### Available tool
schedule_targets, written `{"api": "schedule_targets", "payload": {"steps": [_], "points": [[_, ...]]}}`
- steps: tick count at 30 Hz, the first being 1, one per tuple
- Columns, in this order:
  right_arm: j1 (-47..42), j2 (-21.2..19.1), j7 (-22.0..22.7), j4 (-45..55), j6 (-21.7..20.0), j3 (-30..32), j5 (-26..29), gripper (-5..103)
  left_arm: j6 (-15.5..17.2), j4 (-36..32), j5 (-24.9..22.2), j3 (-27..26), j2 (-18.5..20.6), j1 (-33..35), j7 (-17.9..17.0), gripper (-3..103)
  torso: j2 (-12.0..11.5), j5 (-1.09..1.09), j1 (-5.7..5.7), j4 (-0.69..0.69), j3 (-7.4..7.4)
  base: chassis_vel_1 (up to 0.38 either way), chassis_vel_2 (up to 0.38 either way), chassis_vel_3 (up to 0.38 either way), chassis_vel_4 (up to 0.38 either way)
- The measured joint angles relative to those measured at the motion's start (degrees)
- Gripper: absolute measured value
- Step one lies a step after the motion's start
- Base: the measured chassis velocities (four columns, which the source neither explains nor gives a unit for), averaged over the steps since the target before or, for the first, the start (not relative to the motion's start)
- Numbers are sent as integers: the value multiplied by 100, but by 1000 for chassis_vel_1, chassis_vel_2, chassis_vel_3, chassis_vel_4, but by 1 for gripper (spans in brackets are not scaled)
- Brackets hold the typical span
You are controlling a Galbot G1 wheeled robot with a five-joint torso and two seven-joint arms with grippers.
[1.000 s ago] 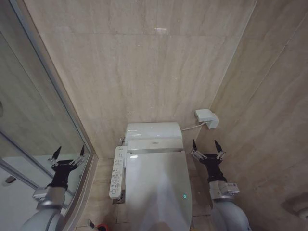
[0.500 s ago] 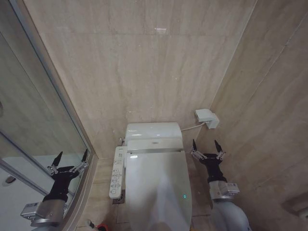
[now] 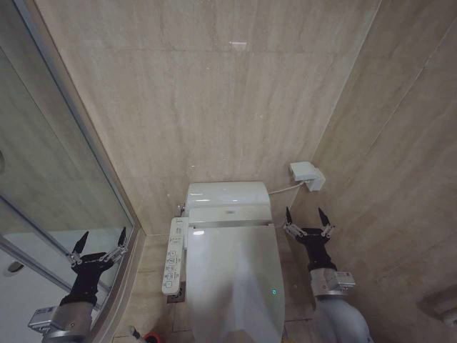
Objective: Open the toilet lid, clean the toilet bowl with a toilet brush, close the toilet lid, and flush.
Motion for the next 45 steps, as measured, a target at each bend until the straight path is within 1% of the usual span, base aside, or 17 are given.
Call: {"api": "schedule_targets", "payload": {"steps": [6,10,16,18,22,32,45], "points": [[0,0,0,0,0,0,0,100,-245,286,-7,-67,147,-24,129,100,0,0,0,0,0,0,0,0,0],[0,0,0,0,0,0,0,100,-346,419,-4,3,236,-118,93,100,0,0,0,0,0,0,0,0,0],[0,0,0,0,0,0,0,100,-251,449,106,251,213,-398,35,100,0,0,0,-1,0,0,0,0,0],[0,0,0,0,0,0,0,100,-209,424,261,473,141,-513,-3,100,0,0,0,-1,0,0,0,0,0],[0,0,0,0,0,0,0,100,-204,397,421,654,68,-523,-14,100,0,0,0,0,0,0,0,0,0],[0,0,0,0,0,0,0,100,-198,323,429,750,-61,-487,-81,100,0,1,0,0,0,0,0,0,0],[0,0,0,0,0,0,0,100,-254,254,425,698,10,-367,-46,100,0,0,0,0,0,0,0,0,0]]}}
